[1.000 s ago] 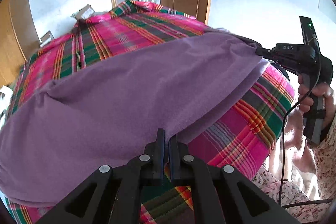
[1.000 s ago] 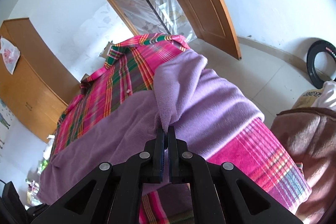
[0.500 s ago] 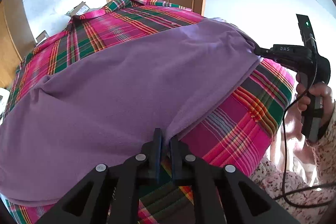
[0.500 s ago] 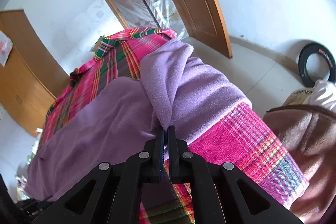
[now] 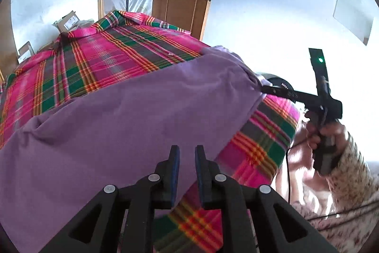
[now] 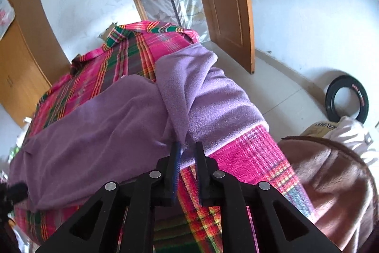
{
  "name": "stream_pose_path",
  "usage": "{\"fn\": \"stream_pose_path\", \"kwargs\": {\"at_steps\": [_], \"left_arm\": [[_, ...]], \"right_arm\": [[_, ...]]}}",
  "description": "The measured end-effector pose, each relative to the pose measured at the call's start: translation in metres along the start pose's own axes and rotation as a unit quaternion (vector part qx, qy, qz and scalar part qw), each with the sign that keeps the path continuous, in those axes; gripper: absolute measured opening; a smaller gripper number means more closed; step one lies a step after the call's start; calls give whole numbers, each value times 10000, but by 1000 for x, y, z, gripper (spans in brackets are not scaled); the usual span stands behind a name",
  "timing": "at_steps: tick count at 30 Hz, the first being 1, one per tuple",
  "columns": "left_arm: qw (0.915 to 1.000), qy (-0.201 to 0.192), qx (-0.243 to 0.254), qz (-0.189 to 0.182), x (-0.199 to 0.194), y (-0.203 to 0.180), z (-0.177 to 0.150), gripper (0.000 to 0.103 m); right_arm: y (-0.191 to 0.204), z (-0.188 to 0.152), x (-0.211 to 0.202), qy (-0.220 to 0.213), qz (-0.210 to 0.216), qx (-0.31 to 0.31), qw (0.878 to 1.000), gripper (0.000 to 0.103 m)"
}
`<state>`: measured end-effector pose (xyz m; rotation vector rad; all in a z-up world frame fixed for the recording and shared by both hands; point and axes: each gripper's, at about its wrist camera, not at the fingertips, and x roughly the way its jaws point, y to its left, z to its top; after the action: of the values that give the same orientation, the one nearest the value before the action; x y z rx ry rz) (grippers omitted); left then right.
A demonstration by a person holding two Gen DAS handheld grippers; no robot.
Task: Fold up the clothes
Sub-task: 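Open both grippers and release the folded purple fabric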
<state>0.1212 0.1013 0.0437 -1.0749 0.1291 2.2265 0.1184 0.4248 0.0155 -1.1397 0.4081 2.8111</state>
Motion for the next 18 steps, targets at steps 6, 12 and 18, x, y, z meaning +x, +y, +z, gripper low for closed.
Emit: {"fn": "stream_pose_path", "kwargs": {"at_steps": [6, 12, 18], "left_arm": [[9991, 371, 13, -196, 35, -4, 5, 13], [9976, 615, -107, -291, 56, -1, 7, 13], [9973, 621, -178, -358, 59, 1, 9, 14]], "right_arm": [[3, 25, -3, -238, -16, -259, 9994, 14], [18, 62, 25, -96, 8, -758, 9971, 32], [37, 92, 64, 160, 5, -1081, 9940, 33]]}}
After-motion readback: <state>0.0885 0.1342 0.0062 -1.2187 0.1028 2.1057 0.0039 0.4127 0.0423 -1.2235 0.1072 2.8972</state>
